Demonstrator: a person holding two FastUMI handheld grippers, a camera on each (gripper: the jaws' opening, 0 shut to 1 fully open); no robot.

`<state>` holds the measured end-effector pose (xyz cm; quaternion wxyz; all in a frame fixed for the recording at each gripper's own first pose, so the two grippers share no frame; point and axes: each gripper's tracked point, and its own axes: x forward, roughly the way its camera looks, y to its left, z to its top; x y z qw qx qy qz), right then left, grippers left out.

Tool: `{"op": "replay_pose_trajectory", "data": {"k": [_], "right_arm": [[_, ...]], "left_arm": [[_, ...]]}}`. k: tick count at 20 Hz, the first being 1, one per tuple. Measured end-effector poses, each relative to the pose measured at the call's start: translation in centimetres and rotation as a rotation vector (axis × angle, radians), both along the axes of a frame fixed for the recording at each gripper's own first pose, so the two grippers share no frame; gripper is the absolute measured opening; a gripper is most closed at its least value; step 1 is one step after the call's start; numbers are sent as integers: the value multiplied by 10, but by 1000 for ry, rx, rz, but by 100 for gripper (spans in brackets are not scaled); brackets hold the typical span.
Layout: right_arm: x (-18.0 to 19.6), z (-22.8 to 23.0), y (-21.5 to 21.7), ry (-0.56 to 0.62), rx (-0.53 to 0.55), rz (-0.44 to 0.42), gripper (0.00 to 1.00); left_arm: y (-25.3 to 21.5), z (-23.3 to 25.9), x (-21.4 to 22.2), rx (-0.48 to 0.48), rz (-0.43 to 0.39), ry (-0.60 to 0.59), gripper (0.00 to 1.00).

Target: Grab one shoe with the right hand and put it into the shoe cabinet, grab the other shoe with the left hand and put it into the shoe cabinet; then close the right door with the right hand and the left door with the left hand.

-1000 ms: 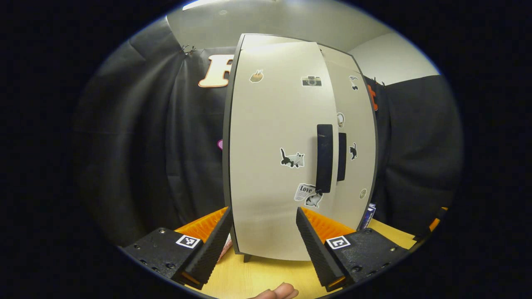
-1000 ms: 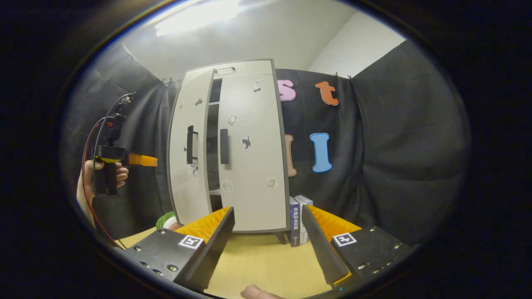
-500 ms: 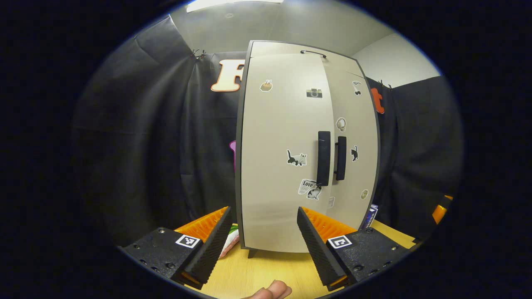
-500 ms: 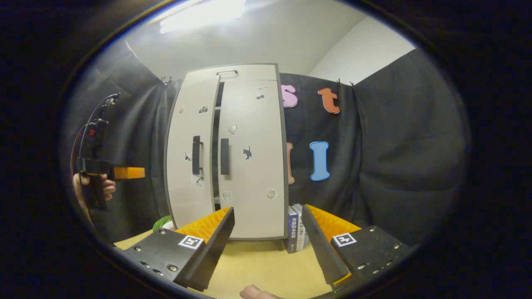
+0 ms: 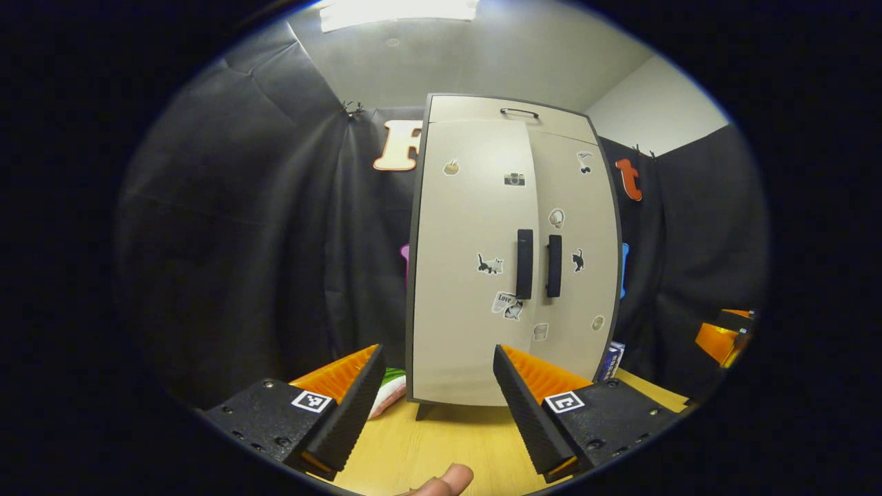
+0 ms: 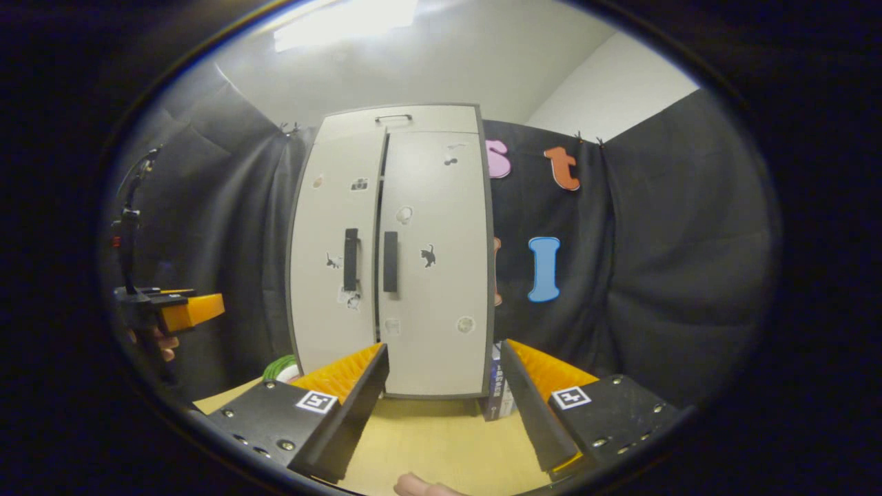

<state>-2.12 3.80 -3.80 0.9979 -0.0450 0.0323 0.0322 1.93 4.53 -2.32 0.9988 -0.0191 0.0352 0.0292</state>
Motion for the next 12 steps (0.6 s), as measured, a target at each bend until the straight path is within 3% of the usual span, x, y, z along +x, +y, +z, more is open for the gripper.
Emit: {"op": "replay_pose_trajectory", "data": {"k": [12], "right_arm": [[-6, 8, -1, -22, 2, -4, 97]], "left_arm": [[-23, 13, -18, 8, -59, -34, 96]]}}
